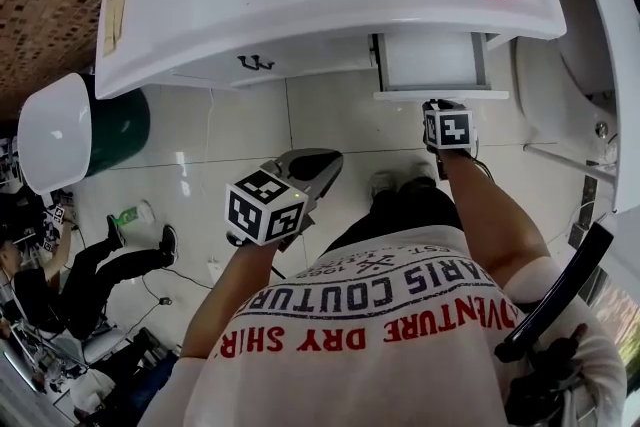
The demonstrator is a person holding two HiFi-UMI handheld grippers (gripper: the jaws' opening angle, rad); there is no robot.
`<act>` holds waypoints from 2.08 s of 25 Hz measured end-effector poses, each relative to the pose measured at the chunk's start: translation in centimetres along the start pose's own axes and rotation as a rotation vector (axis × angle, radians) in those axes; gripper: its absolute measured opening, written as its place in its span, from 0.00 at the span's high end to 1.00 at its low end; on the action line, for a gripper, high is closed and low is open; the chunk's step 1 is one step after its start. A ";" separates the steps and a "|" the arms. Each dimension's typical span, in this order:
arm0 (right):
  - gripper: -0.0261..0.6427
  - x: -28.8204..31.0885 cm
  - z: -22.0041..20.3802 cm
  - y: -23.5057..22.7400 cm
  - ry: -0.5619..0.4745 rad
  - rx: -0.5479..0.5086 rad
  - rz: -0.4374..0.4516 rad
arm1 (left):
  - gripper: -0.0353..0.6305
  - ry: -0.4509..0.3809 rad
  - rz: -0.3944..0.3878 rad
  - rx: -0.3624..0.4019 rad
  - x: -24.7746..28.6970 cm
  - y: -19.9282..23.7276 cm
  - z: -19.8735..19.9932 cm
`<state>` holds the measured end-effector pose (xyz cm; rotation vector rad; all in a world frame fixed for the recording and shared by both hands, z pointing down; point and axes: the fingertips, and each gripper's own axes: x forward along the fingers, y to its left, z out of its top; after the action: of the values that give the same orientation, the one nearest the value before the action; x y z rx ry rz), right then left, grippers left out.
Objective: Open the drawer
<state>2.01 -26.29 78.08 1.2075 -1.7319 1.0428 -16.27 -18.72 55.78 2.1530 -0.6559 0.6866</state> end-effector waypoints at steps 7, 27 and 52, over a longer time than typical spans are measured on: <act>0.77 -0.9 -2.2 0.3 0.027 -0.014 -0.003 | 0.95 0.000 -0.005 -0.001 -0.5 -0.9 -0.4; 0.95 -17.3 0.3 9.4 -0.193 -0.008 0.612 | 0.95 -0.075 -0.053 0.051 -3.0 -4.8 0.4; 0.95 -49.2 -19.7 11.4 -0.442 -0.461 0.721 | 0.95 -0.280 -0.064 0.213 -4.8 -38.9 -8.3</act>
<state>6.37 10.50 38.47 0.5324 -2.6833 0.6984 3.05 11.17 37.45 2.4846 -0.6800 0.4395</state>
